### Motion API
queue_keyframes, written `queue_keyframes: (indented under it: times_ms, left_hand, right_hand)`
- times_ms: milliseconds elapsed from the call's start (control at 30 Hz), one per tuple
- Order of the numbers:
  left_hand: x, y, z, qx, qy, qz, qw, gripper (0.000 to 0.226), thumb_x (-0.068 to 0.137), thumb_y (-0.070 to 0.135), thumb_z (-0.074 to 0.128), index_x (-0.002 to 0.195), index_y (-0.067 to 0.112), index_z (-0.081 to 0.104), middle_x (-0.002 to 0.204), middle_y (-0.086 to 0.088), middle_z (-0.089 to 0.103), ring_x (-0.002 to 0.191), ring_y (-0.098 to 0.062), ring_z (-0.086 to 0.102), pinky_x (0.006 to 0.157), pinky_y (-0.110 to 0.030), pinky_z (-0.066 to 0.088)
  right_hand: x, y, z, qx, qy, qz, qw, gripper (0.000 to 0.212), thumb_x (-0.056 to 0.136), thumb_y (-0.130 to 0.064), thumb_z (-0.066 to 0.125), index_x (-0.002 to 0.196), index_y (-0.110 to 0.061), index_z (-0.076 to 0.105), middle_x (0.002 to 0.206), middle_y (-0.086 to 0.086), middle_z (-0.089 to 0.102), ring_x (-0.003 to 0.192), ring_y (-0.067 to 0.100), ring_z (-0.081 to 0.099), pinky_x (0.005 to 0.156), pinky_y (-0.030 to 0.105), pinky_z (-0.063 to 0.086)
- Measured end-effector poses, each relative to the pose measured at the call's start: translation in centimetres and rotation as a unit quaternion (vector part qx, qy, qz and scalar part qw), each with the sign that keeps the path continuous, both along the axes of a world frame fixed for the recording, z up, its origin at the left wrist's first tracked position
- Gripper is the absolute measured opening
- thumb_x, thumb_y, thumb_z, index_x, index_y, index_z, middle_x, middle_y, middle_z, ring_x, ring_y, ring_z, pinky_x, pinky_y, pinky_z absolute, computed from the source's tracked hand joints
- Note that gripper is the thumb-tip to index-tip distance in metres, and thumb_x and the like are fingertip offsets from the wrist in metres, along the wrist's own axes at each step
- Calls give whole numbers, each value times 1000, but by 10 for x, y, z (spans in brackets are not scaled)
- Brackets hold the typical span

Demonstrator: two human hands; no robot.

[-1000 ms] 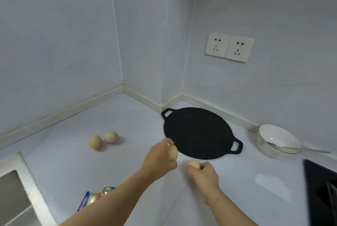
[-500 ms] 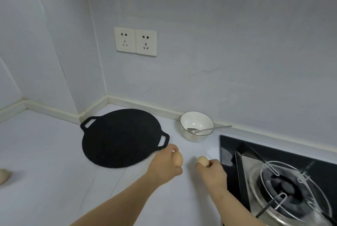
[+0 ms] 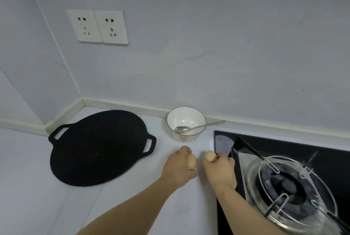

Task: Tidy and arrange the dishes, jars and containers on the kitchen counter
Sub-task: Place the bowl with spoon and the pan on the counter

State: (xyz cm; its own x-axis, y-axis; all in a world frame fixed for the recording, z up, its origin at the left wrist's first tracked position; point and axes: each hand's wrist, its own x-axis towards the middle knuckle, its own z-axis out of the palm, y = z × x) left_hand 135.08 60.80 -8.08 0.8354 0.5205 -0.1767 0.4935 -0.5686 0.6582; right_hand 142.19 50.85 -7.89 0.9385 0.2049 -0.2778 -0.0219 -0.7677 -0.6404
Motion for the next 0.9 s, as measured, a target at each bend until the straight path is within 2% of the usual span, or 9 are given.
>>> queue_keyframes:
  times_ms: [133,233,333,500,700,900]
  left_hand:
    - [11,-1,-5,4,-3,2,1000,49,72,14,63,118,17,45,115,-3,56,107,-22,53,82,-27,41]
    - [18,-1,-8,8,-4,0,1000,49,73,15,63,118,17,45,114,-3,55,106,-22,53,82,-27,40]
    - [21,-1,-12,5,-7,-1,1000,48,73,16,63,118,17,45,112,-3,56,105,-23,53,79,-27,39]
    - [24,1,-16,-6,-15,4,1000,49,72,16,63,117,17,45,111,-2,57,104,-22,53,77,-26,38]
    - [25,3,-19,-2,-16,5,1000,49,74,18,63,119,18,44,113,-2,56,106,-22,52,81,-28,40]
    - [27,5,-22,-2,-13,9,1000,51,73,19,63,121,20,43,114,-1,55,107,-21,50,81,-28,40]
  right_hand:
    - [4,-1,1,-3,3,11,1000,41,82,-35,57,115,-10,50,117,7,42,96,29,55,71,31,41]
    - [6,-4,3,-4,1,6,1000,39,84,-34,56,113,-9,51,108,5,41,81,24,49,63,28,34]
    - [8,-5,4,-5,0,2,1000,38,83,-36,56,110,-9,52,100,1,38,75,22,47,60,28,31]
    - [8,-3,4,-14,1,6,1000,39,83,-38,56,109,-10,51,99,0,37,78,23,49,62,28,33]
    - [7,-3,4,-17,-2,18,1000,37,82,-38,58,107,-11,50,103,3,43,84,25,50,66,28,35]
    - [8,-3,3,-12,2,28,1000,39,82,-40,59,107,-12,49,99,0,40,83,24,50,66,29,36]
